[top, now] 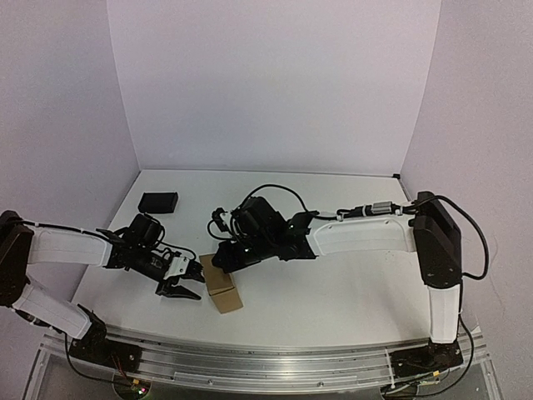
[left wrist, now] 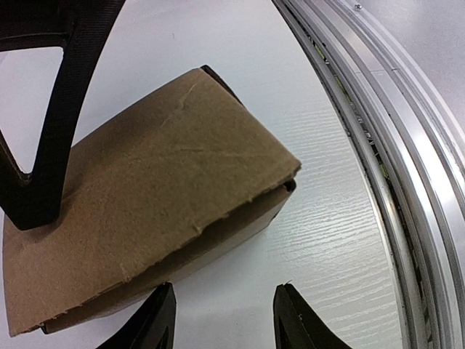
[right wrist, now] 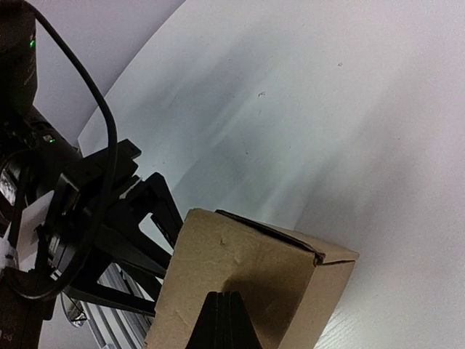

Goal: Fold the paper box

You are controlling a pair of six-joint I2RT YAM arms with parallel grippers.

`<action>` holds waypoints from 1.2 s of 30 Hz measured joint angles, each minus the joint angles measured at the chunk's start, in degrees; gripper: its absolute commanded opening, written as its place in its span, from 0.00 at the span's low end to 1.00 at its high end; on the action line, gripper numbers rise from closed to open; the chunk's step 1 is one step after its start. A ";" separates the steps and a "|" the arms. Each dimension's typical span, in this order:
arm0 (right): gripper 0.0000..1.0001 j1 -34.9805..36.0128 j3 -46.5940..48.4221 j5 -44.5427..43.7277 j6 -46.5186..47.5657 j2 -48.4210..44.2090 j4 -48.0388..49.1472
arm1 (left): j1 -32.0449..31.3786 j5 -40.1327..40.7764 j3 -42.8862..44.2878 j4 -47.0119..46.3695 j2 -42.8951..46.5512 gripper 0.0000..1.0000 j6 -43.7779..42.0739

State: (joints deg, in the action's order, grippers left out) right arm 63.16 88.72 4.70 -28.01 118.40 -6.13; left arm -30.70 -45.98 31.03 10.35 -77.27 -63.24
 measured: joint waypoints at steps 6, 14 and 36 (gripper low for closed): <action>0.00 0.12 -1.14 -2.14 -2.93 0.44 1.74 | -0.11 -0.44 0.00 -1.19 -0.09 0.47 2.10; 0.00 3.12 -0.03 -11.49 -2.78 1.02 -0.89 | -0.16 -0.97 0.00 -2.49 -0.22 0.48 6.13; 0.80 2.78 -14.48 -16.75 -29.70 -19.54 -12.10 | 0.10 3.23 27.74 20.39 -3.11 0.88 31.29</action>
State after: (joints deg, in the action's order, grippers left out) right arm 65.93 74.25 -12.05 -57.70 98.86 -18.23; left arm -30.60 -42.75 58.76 30.74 -80.38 -31.94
